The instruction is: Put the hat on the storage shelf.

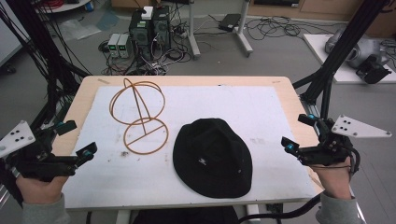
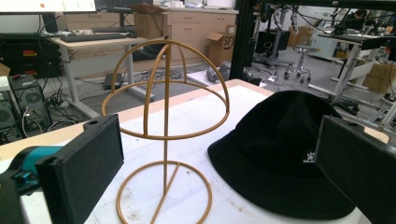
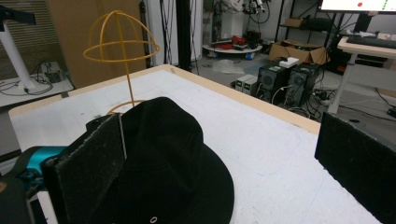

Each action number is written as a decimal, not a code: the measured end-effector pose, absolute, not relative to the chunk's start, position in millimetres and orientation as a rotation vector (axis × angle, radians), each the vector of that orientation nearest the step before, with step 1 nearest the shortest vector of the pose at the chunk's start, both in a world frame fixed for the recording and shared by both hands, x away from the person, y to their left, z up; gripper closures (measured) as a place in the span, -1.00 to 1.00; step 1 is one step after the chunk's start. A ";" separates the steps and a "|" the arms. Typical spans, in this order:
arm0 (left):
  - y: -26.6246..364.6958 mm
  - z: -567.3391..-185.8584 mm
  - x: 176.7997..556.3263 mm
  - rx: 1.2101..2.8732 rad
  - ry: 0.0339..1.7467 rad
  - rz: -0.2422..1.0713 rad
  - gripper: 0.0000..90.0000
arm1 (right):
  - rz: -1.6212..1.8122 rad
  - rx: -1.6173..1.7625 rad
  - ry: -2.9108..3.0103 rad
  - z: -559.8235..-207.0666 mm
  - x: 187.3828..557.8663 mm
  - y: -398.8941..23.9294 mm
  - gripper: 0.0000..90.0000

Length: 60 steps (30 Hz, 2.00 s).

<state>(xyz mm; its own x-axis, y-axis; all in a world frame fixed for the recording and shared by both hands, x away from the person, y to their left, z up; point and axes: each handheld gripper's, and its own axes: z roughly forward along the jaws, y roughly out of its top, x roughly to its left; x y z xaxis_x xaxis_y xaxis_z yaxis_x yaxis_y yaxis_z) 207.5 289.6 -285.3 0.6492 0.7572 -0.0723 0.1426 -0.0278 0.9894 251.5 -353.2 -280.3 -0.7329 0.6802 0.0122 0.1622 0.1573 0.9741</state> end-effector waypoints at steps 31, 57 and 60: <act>284.4 -286.5 207.0 1.568 0.772 0.566 -0.96 | 1.576 0.768 2.050 -275.6 254.1 -342.4 -0.98; 283.0 -288.8 203.9 1.572 0.784 0.560 -0.96 | 1.532 0.625 2.238 -270.6 277.1 -287.6 -0.98; 284.5 -288.7 201.8 1.574 0.784 0.563 -0.96 | 1.534 0.620 2.251 -270.1 280.3 -282.7 -0.98</act>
<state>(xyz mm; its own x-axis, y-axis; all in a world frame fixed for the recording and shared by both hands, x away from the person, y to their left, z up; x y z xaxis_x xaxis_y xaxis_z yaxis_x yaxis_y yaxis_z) 201.8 284.5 -288.7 0.6521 0.7541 -0.0781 0.1670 -0.0424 0.9850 280.3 -282.7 -270.1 -0.8446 0.5341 -0.0379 0.1602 0.3195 0.9339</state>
